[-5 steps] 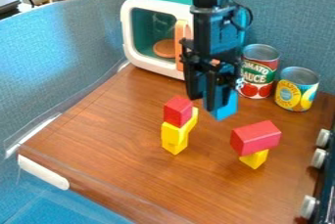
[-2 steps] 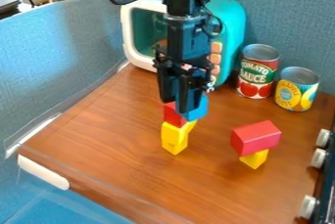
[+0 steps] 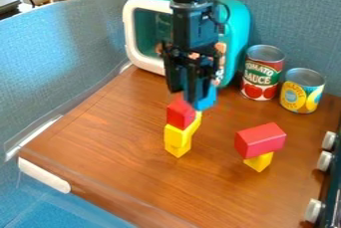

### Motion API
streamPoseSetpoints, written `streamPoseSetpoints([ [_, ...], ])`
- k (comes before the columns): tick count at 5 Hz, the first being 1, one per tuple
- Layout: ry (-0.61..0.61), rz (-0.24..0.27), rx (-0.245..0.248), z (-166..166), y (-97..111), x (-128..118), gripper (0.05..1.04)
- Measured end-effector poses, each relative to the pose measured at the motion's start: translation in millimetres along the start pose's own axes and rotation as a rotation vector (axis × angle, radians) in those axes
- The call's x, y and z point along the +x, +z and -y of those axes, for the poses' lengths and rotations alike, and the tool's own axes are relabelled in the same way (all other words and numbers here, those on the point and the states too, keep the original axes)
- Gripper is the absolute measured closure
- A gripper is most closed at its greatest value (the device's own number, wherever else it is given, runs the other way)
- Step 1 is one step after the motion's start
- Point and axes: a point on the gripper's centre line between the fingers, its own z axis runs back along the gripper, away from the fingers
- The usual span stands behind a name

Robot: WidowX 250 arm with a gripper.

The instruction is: Remove the blue cube from the red rectangular block and put it on top of the red cube

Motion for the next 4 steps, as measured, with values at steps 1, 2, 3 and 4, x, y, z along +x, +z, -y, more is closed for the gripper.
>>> streamPoseSetpoints([
  [1,0.02,0.021,0.01,-5.3,7.4,3.5,0.546],
  [2,0.055,-0.011,0.038,-14.7,6.5,2.1,0.546],
  [3,0.117,-0.048,0.045,-26.6,5.0,-8.9,0.546],
  [4,0.13,-0.078,0.025,-31.4,-0.5,-14.4,0.546],
])
